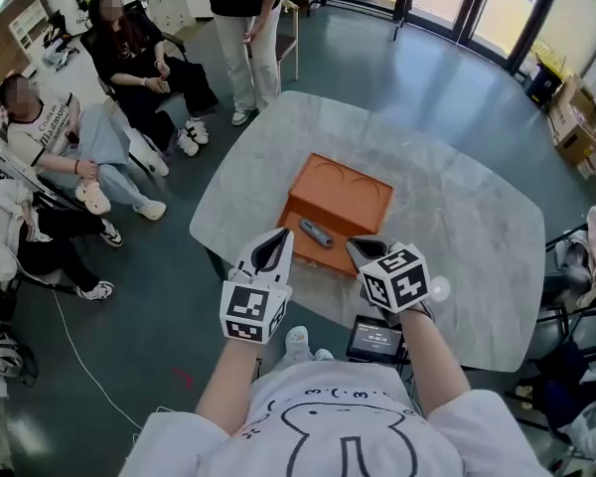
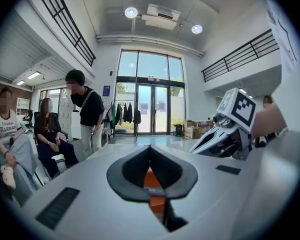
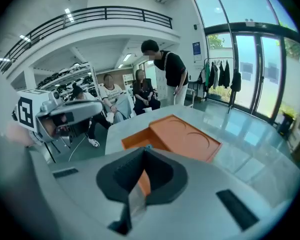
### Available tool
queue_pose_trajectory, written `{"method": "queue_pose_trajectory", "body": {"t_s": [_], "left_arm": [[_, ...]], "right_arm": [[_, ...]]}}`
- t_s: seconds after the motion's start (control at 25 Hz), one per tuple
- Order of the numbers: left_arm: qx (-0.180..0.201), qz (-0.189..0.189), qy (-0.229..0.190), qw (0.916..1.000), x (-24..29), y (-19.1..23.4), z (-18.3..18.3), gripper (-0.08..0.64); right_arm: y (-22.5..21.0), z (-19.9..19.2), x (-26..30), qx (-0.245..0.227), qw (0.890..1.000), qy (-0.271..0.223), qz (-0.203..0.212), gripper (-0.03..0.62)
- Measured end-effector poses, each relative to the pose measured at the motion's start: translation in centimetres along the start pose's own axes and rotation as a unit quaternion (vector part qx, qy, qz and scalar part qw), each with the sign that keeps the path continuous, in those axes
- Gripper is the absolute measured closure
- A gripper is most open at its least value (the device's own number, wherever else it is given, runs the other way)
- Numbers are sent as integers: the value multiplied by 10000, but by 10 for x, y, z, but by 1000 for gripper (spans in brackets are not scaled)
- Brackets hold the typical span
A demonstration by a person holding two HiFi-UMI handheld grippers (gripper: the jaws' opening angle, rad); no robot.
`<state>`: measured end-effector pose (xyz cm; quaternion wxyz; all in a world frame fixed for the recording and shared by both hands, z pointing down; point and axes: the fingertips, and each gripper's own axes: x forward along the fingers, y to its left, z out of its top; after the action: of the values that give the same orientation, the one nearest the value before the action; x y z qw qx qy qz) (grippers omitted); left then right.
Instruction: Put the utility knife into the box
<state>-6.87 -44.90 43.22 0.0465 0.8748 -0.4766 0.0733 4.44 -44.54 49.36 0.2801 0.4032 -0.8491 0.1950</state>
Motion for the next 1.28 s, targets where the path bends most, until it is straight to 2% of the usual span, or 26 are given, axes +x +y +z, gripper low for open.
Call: {"method": "queue_pose_trajectory", "body": {"t_s": [0.28,0.6,0.84,1.28], "left_arm": [[100,54,-180,9998,-10,-17,17,545],[419,1,-425,9982,-19,-34,43,545],[554,-62,-603,9966,-24,-44,59,545],[585,-177,-823,9947,-29,-48,77,545]], "right_arm": [[11,22,-46,-57,9966,-810,-136,583],[27,48,-94,-174,9831,-1821,-42,584],[37,56,-113,-475,9751,-2158,-163,584],[46,70,-129,-672,9623,-2613,-339,586]]}}
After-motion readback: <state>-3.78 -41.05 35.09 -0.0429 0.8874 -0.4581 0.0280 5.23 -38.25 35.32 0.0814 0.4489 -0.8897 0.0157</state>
